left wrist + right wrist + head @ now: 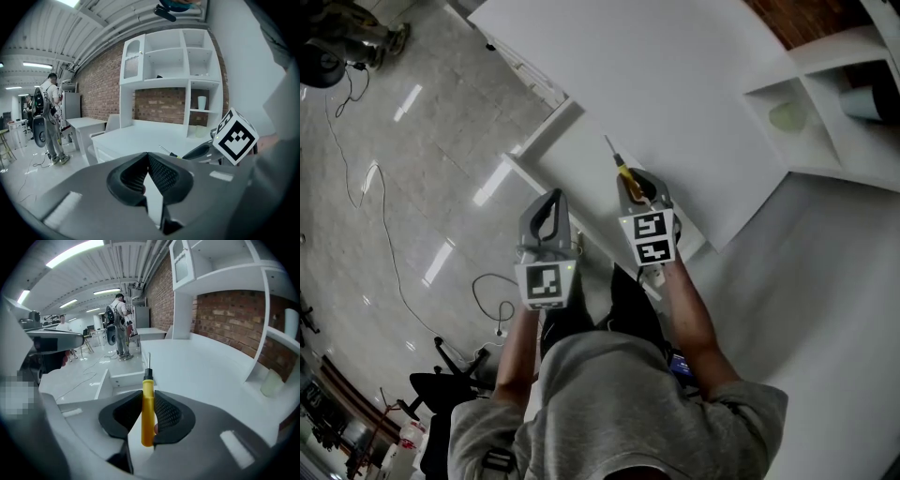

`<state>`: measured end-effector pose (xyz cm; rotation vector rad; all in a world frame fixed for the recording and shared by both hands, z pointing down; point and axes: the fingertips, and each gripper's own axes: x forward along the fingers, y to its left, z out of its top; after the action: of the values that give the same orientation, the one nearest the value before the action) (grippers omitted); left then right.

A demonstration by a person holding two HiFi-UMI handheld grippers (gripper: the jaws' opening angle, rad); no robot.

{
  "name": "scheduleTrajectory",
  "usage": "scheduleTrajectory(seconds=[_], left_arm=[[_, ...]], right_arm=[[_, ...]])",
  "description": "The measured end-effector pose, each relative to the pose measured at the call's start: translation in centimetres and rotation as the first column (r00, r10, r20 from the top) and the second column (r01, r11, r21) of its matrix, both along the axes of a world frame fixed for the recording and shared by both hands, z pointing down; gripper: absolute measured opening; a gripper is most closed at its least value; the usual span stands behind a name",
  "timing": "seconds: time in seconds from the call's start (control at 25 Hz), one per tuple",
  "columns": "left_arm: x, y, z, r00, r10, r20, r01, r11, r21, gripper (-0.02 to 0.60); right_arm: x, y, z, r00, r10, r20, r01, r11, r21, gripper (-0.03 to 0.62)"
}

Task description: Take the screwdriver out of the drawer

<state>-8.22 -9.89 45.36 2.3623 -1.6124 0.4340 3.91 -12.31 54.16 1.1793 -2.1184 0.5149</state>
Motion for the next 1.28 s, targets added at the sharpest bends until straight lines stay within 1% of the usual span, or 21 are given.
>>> scheduleTrajectory(seconds=[0.2,0.32,0.64,1.0,1.28], left_arm=[[0.9,0.4,-3.5,1.0,0.026,0.0,-0.026,0.998,0.056,0.012],[1.5,1.2,-4.6,0.999,0.036,-0.001,-0.036,0.997,0.07,0.012],[3.2,1.6,-6.6,0.996,0.093,0.011,-0.094,0.988,0.122,0.012],[5.6,2.6,-10.5,0.985,0.168,0.025,-0.17,0.966,0.196,0.012],[6.7,3.2,-12.2,0.976,0.213,0.035,-0.215,0.948,0.235,0.012]], right_arm=[[2.1,0.9,-4.5,0.998,0.066,0.022,-0.068,0.995,0.076,0.081],[3.4,1.8,-6.7,0.994,0.1,0.037,-0.104,0.988,0.117,0.081],[6.2,3.2,-10.8,0.977,0.193,0.089,-0.208,0.954,0.214,0.081],[9.5,6.4,-15.8,0.947,0.289,0.144,-0.32,0.896,0.308,0.081],[11.9,8.4,-18.7,0.923,0.345,0.17,-0.385,0.84,0.382,0.081]])
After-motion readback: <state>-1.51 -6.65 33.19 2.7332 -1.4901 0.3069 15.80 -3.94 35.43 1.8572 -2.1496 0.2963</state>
